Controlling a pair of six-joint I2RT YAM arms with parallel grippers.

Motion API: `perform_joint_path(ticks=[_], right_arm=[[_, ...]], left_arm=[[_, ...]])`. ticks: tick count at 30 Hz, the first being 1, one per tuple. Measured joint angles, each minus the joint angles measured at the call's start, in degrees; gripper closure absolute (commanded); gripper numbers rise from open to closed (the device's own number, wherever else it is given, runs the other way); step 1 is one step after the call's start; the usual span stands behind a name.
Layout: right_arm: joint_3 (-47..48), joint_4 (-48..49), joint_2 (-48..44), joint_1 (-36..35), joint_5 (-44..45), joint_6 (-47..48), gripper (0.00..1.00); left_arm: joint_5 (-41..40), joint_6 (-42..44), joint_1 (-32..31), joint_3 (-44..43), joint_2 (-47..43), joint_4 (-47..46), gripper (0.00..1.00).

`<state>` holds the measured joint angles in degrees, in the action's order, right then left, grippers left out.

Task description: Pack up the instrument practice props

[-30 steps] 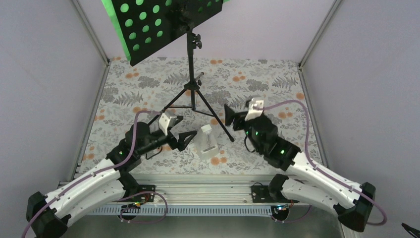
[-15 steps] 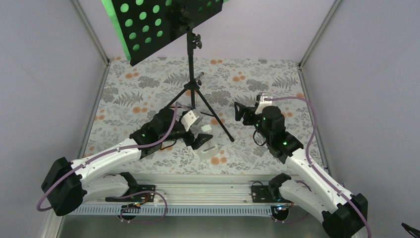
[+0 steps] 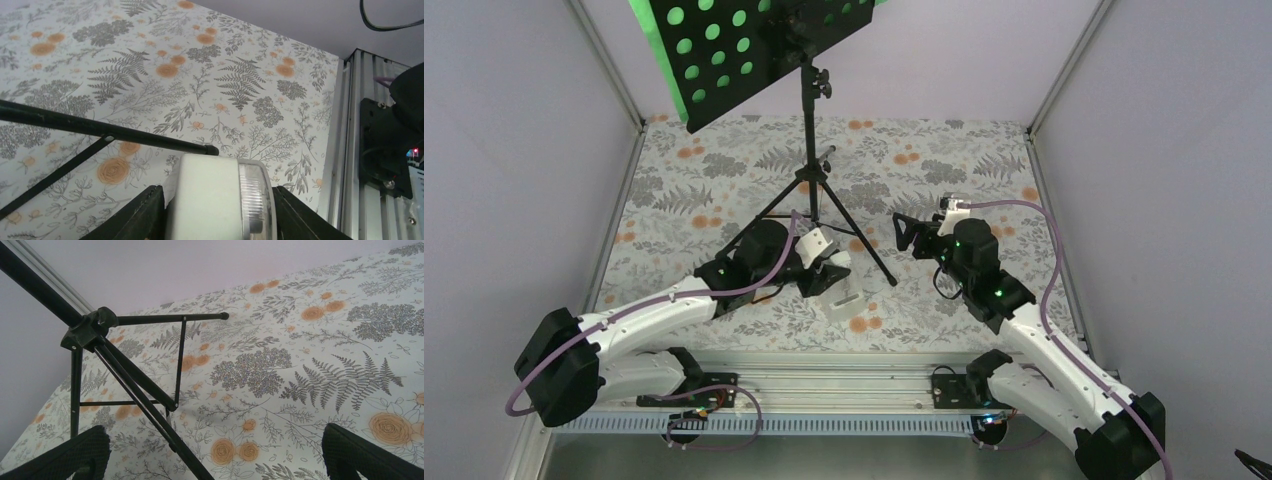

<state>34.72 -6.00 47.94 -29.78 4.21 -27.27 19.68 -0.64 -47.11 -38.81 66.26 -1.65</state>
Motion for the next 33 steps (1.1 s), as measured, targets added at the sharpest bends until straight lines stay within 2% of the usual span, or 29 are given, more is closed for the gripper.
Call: perform_joint_path(ticks=[7,12,21,24,31,33], right_arm=[[-1.0,0.3,0.0,0.3,-0.4,-0.3,0.00],[-1.1,0.4,0.0,0.3,-0.5,-0.3,0.00],[-2.2,0.6,-0.9,0.3,-0.5,-0.3,0.00],[-3.3,2.1,-1.1,0.3,-1.7,0.0,0.00],[-6.7,6.0,-0.8,0.3,-8.5,1.4,0.00],[-7.6,7.1,0.0,0.2,-10.8,1.7,0.03]], left_arm=[[-1.3,0.2,0.0,0.0,-0.3,-0.4,0.62],[-4.0,-0.3,-0.5,0.8,-1.4,-0.3,0.66],[-23.8,-7.8,-2.6,2.4,-5.7,2.4,0.68],[-30.2,-11.8,-3.1,2.4,-5.5,2.3,0.74],[-43.0,-20.5,-7.3,-0.8,-0.2,1.8,0.74],[-46.4,-22.5,-9.0,-2.2,1.6,2.5,0.69]])
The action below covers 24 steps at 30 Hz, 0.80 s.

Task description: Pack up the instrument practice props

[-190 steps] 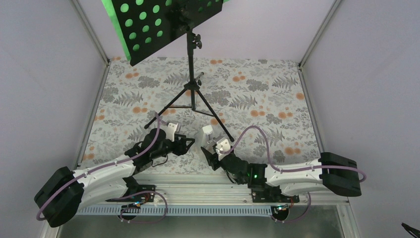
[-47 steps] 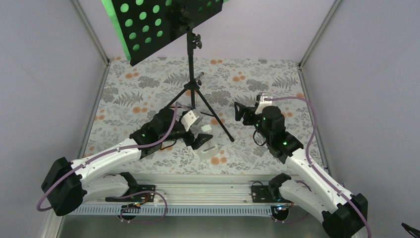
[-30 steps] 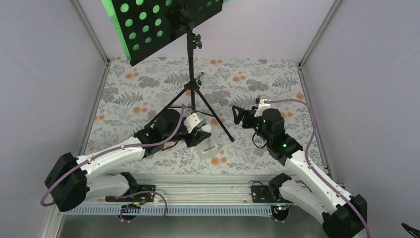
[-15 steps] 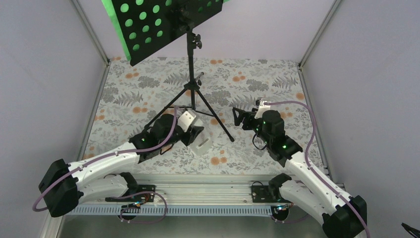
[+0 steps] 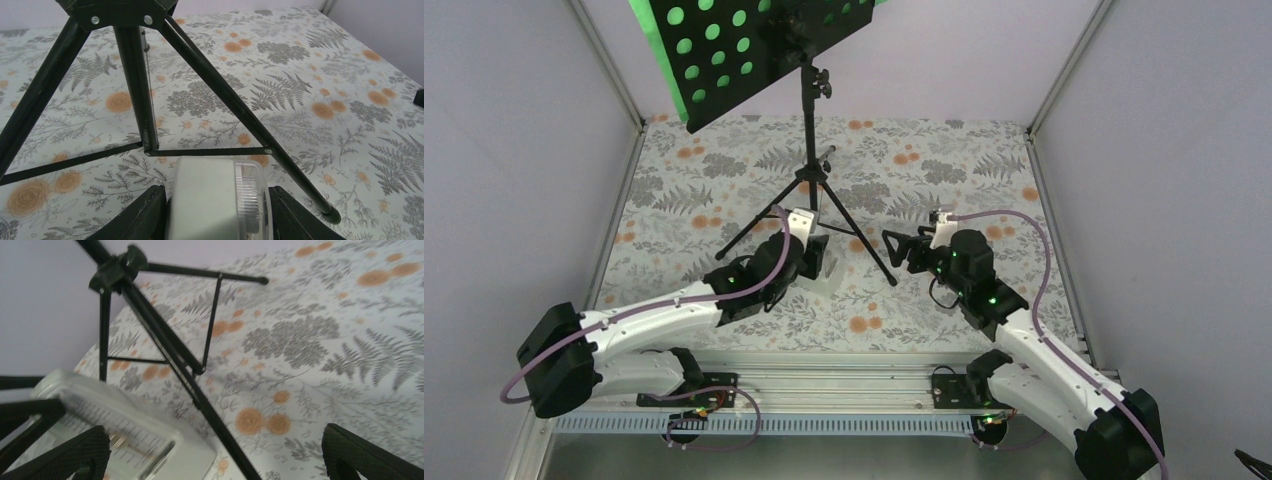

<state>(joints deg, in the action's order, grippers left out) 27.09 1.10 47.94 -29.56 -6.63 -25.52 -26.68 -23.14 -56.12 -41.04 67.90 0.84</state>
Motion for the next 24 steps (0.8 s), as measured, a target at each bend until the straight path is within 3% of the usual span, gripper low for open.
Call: perform_joint_path(ticks=[5,12,18,24], right_arm=[[-4.5,2.4,0.4,-4.3,-1.4,0.3,0.09],[-5.7,4.7,2.9,-23.8,11.1,0.3,0.09],[-4.6,8.5,19.1,-32.7,20.0,-0.5,0.14],[-0.5,10.9,30.9,-35.4,24.7,-1.5,0.20]], left_arm=[[-4.7,-4.1,-2.4,-3.1,3.4,1.9,0.38],[-4.0,-8.5,-3.4,-3.6,2.6,4.0,0.02],[-2.0,-7.5,-1.9,-3.1,-3.0,4.5,0.00],[3.9,-5.3,4.7,-1.1,-7.3,5.3,0.00]])
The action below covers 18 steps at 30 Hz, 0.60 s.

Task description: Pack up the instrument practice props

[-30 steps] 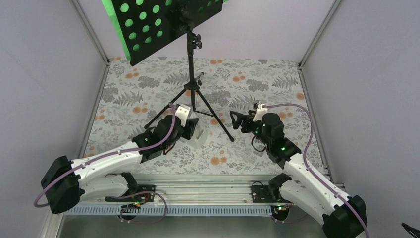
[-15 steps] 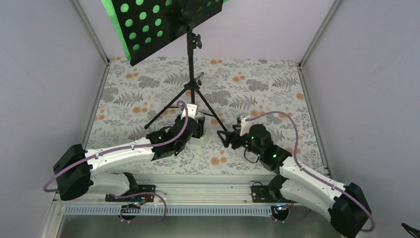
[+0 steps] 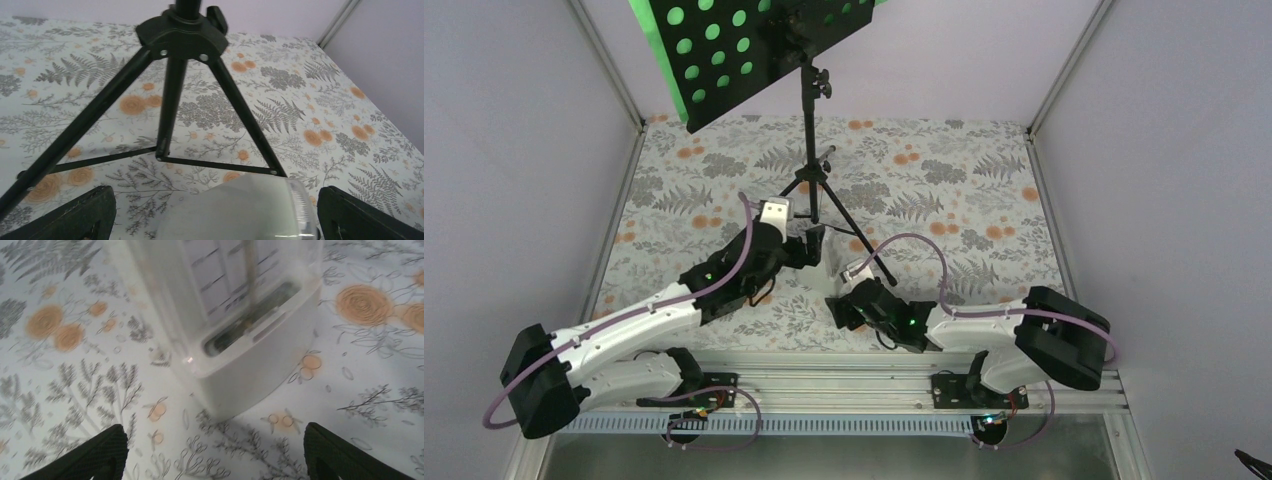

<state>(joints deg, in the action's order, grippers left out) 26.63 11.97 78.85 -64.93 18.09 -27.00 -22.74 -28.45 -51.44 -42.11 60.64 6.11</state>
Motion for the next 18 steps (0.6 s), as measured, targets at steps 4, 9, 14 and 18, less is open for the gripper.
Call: perform_joint_path(ticks=[4,9,14,18], right_arm=[[1.8,-0.4,2.7,0.0,5.1,-2.9,0.22],[3.9,-6.3,4.1,0.6,13.0,-8.8,0.18],[3.0,-10.3,0.6,3.6,16.2,-11.5,0.12],[0.0,-9.0,-4.5,5.8,15.6,-9.5,0.02]], left_arm=[[3.5,1.4,2.6,1.6,-2.8,0.4,0.00],[7.8,3.9,3.7,1.8,-4.5,0.5,0.00],[13.6,6.5,5.4,1.7,-5.3,0.5,0.00],[20.1,9.0,7.7,0.0,-4.5,2.2,0.00]])
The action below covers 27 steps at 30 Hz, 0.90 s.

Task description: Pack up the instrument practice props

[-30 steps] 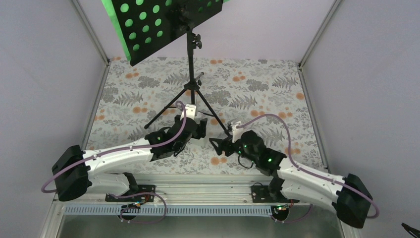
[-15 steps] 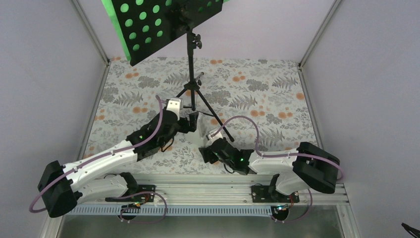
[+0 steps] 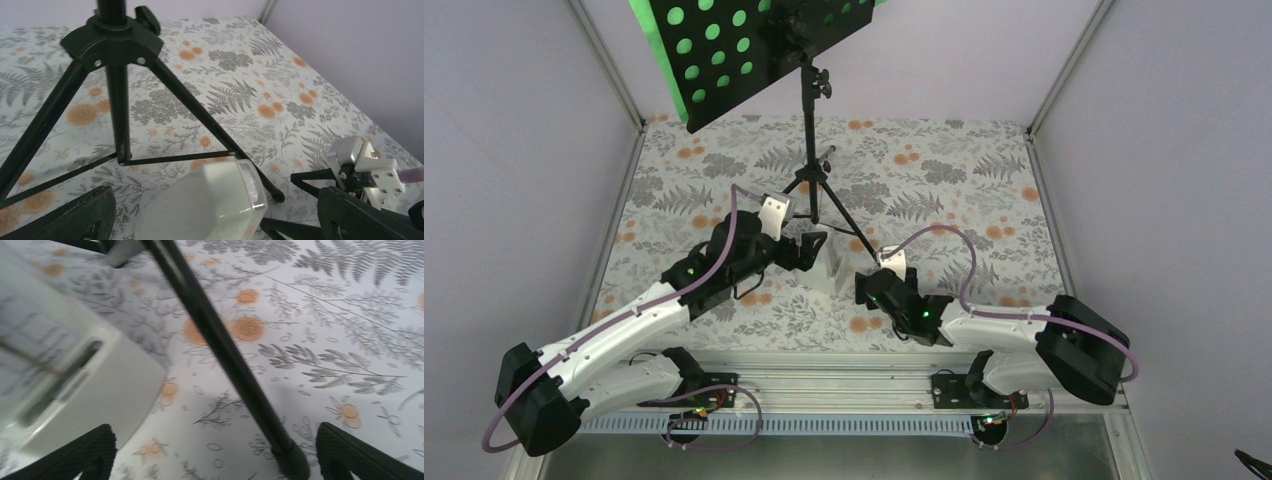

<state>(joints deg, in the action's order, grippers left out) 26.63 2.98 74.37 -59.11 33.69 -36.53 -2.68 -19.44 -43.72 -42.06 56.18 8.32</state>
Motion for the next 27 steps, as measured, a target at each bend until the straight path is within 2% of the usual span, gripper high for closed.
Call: perform_joint_path(ticks=[5,9,15,22,27], right_arm=[[-4.5,5.6,-5.2,-0.6,-5.4,6.6,0.02],[-4.2,7.3,-3.0,-1.4,-7.1,7.9,0.05],[-0.5,10.0,5.4,-4.3,-9.5,8.5,0.09],[1.9,12.0,10.2,-3.7,-9.0,6.6,0.27],[2.3,6.6,11.1,-0.9,-4.8,2.3,0.26]], left_arm=[[7.4,3.5,4.2,-4.6,3.3,1.8,0.00],[10.1,5.1,6.5,-5.4,3.5,2.1,0.00],[9.5,6.5,7.1,-5.5,3.5,3.7,0.00],[7.4,8.5,7.1,-5.5,2.7,5.9,0.00],[6.3,9.8,7.1,-5.6,1.6,7.4,0.00]])
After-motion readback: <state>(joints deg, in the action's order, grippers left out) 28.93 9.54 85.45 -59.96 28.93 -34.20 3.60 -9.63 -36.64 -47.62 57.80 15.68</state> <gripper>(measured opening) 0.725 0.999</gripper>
